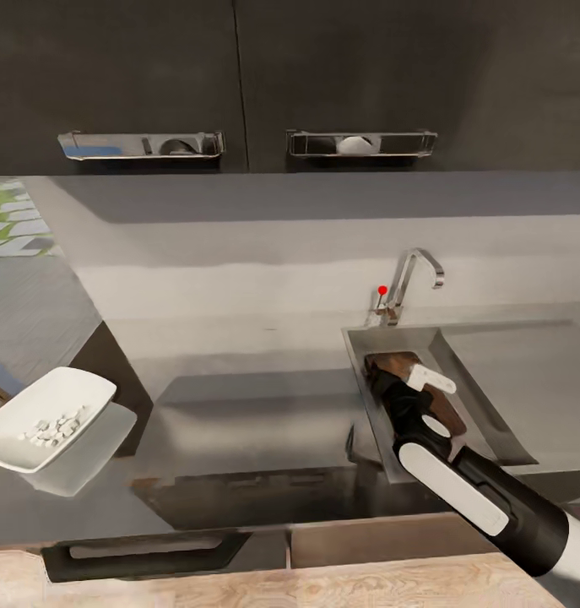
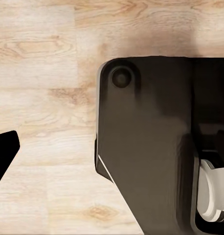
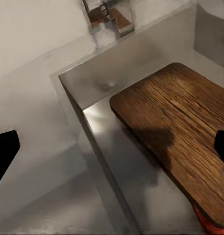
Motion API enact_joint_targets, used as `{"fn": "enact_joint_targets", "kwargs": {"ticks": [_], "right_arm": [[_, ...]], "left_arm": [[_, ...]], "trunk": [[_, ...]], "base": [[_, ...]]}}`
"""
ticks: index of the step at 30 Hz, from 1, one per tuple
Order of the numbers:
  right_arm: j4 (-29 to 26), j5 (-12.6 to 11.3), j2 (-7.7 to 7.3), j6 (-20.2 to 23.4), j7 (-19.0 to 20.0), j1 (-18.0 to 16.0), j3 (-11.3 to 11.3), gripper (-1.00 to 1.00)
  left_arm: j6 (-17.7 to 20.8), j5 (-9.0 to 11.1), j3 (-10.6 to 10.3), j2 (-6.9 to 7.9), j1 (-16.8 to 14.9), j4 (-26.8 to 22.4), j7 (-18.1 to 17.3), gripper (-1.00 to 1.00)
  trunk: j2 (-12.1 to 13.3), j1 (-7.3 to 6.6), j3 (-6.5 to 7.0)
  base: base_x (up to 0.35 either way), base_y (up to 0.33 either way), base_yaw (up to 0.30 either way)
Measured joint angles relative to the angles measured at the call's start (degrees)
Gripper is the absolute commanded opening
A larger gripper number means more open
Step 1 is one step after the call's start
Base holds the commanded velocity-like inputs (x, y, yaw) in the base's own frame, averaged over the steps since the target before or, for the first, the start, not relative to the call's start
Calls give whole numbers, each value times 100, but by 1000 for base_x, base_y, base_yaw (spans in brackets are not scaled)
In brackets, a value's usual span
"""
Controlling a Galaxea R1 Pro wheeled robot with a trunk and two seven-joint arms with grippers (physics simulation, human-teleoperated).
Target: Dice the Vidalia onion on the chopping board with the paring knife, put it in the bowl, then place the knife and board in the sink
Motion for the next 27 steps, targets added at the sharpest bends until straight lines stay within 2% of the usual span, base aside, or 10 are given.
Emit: {"fn": "enact_joint_targets", "kwargs": {"ticks": [16, 27], "right_arm": [[-2, 85, -1, -4, 36, 0, 23, 100], [-2, 165, 5, -12, 57, 1, 303, 100]], "left_arm": [[0, 1, 0, 0, 0, -1, 0, 100], [0, 0, 0, 0, 0, -8, 0, 100]], "trunk": [[0, 0, 0], [0, 0, 0]], "base": [[-337, 0, 0], [-337, 0, 0]]}}
